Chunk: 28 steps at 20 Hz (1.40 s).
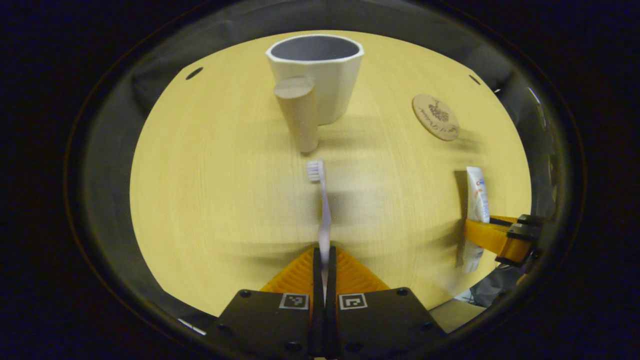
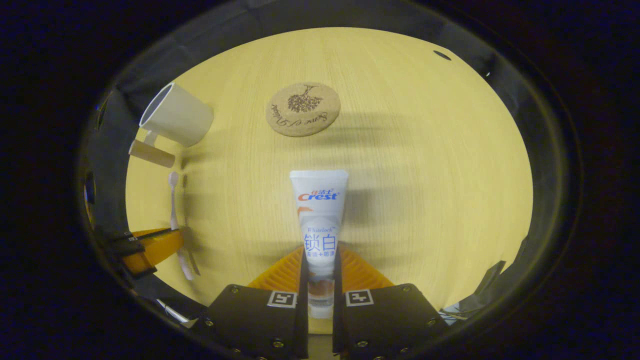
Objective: Put the toothbrush and toothpaste on the desktop into the cup, then pick up the cup and place it on the coaster on the desktop.
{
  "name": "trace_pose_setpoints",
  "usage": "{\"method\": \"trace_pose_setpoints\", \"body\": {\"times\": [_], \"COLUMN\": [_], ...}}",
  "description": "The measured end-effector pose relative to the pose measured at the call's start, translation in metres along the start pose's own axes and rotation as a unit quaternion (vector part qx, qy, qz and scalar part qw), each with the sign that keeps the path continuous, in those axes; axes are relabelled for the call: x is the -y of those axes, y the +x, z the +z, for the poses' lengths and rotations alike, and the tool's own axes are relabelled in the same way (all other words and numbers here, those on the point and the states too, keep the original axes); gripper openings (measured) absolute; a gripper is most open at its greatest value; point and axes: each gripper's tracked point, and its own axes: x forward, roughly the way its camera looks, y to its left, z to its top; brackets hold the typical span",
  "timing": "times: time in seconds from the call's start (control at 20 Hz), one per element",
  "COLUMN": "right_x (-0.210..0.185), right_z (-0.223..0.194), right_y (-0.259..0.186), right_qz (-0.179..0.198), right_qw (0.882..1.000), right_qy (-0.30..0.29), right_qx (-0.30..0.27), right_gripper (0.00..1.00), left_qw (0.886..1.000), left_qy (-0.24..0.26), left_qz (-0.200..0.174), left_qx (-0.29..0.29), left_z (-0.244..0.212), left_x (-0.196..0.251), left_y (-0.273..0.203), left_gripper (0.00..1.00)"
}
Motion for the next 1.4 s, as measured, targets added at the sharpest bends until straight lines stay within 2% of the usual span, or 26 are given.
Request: {"method": "trace_pose_setpoints", "body": {"times": [0.35, 0.7, 0.9, 0.95, 1.0, 1.15, 1.2, 1.25, 1.4], "right_x": [0.011, 0.015, 0.016, 0.016, 0.016, 0.017, 0.017, 0.018, 0.021], "right_z": [0.007, -0.003, -0.006, -0.006, -0.007, -0.010, -0.012, -0.014, -0.022], "right_y": [-0.024, -0.027, -0.028, -0.029, -0.029, -0.030, -0.030, -0.031, -0.031], "right_qz": [0.000, 0.003, 0.006, 0.006, 0.007, 0.008, 0.008, 0.008, 0.007], "right_qw": [1.000, 0.999, 0.999, 0.999, 0.999, 0.999, 0.999, 0.999, 0.999], "right_qy": [0.009, 0.021, 0.028, 0.031, 0.033, 0.039, 0.039, 0.041, 0.050], "right_qx": [0.028, 0.030, 0.030, 0.030, 0.029, 0.026, 0.026, 0.024, 0.017], "right_gripper": [0.21, 0.21, 0.21, 0.21, 0.21, 0.21, 0.21, 0.21, 0.21], "left_qw": [0.997, 0.989, 0.983, 0.982, 0.980, 0.974, 0.972, 0.971, 0.967], "left_qy": [0.023, 0.013, 0.013, 0.012, 0.009, 0.012, 0.014, 0.014, 0.017], "left_qz": [-0.037, -0.054, -0.029, -0.028, -0.029, -0.015, -0.013, -0.014, -0.013], "left_qx": [0.062, 0.135, 0.178, 0.188, 0.198, 0.224, 0.232, 0.240, 0.256], "left_z": [0.032, 0.119, 0.169, 0.179, 0.190, 0.219, 0.226, 0.235, 0.254], "left_x": [0.026, 0.017, -0.011, -0.015, -0.019, -0.031, -0.033, -0.034, -0.039], "left_y": [-0.032, -0.082, -0.097, -0.099, -0.100, -0.091, -0.087, -0.084, -0.073], "left_gripper": [0.08, 0.08, 0.08, 0.13, 0.08, 0.07, 0.13, 0.08, 0.07]}}
